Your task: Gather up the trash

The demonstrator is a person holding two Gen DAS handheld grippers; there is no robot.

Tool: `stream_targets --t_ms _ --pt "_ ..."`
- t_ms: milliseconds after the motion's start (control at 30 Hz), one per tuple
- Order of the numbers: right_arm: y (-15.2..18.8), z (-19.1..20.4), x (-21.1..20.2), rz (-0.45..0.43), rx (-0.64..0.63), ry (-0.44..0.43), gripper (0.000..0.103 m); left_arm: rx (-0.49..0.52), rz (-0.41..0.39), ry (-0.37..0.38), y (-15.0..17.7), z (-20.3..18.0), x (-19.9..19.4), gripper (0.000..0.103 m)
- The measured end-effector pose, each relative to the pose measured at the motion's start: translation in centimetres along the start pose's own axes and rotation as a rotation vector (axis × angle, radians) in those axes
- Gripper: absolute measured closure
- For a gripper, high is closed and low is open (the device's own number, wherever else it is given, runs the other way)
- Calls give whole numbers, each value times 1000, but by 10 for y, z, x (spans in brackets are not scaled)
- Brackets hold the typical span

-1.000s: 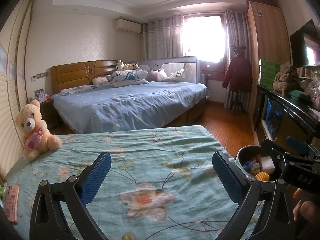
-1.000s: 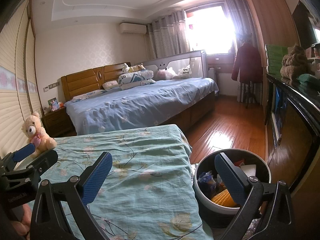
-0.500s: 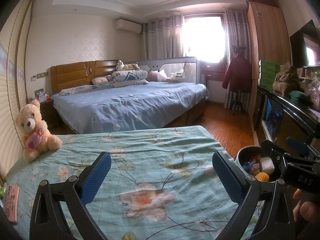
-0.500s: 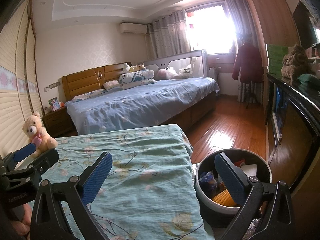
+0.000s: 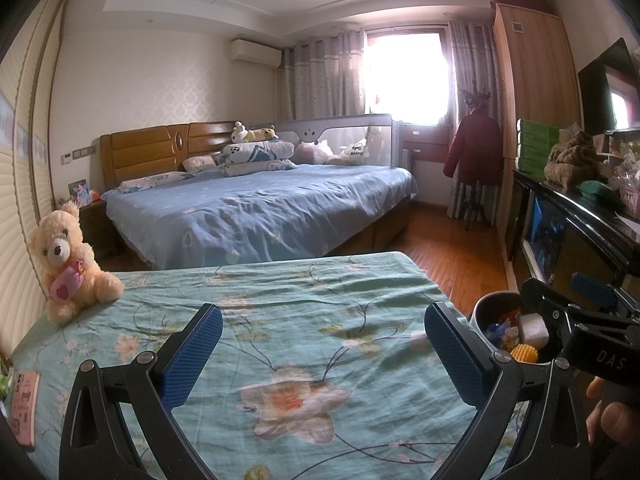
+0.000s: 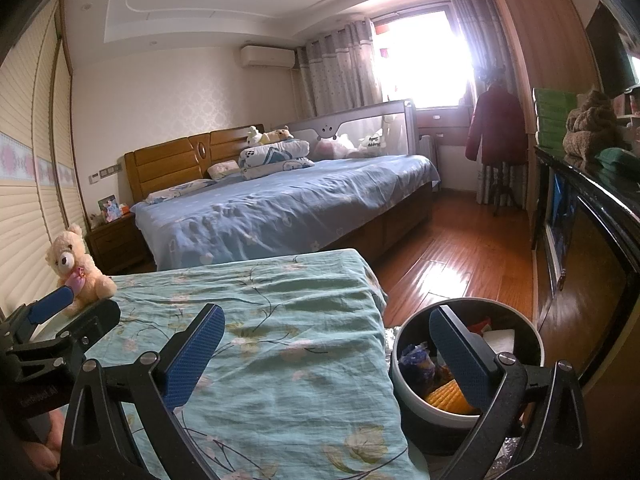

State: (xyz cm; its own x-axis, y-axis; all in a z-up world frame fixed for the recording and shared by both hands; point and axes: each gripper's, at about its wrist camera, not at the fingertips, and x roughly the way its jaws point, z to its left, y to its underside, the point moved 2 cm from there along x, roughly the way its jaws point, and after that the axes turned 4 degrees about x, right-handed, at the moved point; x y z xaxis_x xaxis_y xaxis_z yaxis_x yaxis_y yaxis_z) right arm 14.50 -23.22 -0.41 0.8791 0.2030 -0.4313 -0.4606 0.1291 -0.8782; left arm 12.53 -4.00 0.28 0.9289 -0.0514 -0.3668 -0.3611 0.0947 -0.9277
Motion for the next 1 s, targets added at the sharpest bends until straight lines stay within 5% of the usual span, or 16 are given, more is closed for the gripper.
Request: stream_targets --t_ms 1000 --pt "2 9 -1 4 1 -7 0 -23 8 8 1 8 3 1"
